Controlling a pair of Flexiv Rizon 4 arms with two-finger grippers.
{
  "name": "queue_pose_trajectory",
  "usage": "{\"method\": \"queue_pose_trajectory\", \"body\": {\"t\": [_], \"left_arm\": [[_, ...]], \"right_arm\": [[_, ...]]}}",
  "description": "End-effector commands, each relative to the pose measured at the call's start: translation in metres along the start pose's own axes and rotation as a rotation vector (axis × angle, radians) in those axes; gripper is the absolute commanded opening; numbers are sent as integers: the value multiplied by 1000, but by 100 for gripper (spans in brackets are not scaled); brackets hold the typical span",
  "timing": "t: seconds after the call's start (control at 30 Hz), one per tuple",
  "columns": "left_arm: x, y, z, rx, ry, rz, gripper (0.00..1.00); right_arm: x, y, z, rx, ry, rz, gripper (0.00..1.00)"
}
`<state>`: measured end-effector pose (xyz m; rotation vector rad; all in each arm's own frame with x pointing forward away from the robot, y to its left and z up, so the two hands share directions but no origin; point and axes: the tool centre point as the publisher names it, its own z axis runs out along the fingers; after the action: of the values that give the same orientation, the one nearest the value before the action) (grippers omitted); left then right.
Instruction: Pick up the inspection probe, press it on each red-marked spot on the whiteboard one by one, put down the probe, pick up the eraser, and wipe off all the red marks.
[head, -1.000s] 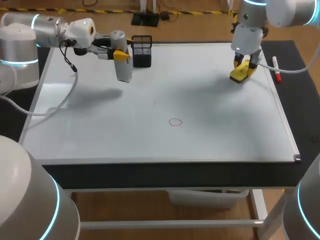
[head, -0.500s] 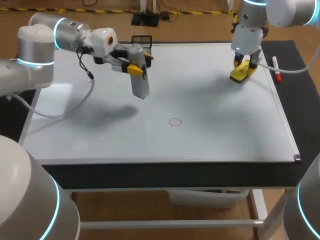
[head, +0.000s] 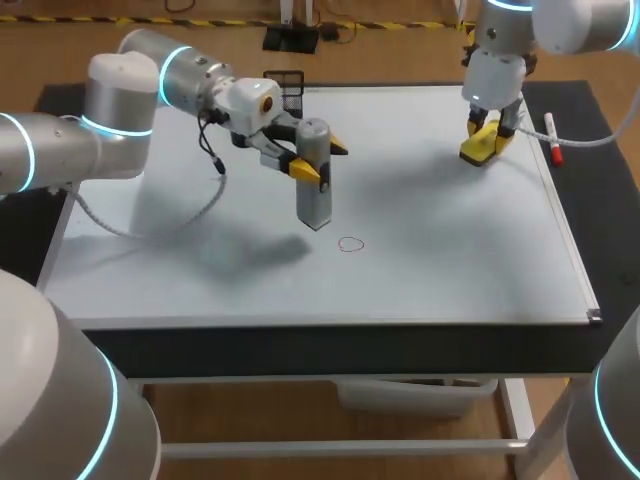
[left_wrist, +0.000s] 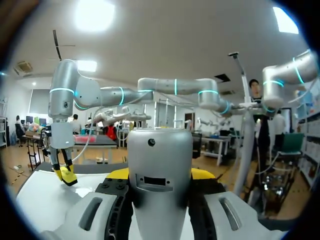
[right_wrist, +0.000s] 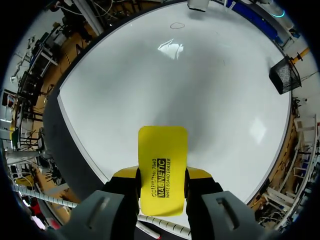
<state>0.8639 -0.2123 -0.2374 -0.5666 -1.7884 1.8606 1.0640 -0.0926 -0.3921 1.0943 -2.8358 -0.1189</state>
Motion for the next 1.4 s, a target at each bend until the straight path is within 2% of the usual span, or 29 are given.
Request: {"method": "queue_pose_trajectory", "body": {"t": [0.03, 0.27, 0.67, 1.4], "left_arm": [[-5, 9, 12, 27, 49, -3, 0], [-1, 15, 31, 23, 112, 11, 0], [0, 23, 42, 42, 177, 36, 0], [-18, 41, 44, 37, 186, 38, 0]], "right_arm": [[1, 0, -1, 2, 2, -1, 0], [1, 0, -1, 2, 2, -1, 0], [1, 0, -1, 2, 2, -1, 0], [1, 0, -1, 2, 2, -1, 0]]}}
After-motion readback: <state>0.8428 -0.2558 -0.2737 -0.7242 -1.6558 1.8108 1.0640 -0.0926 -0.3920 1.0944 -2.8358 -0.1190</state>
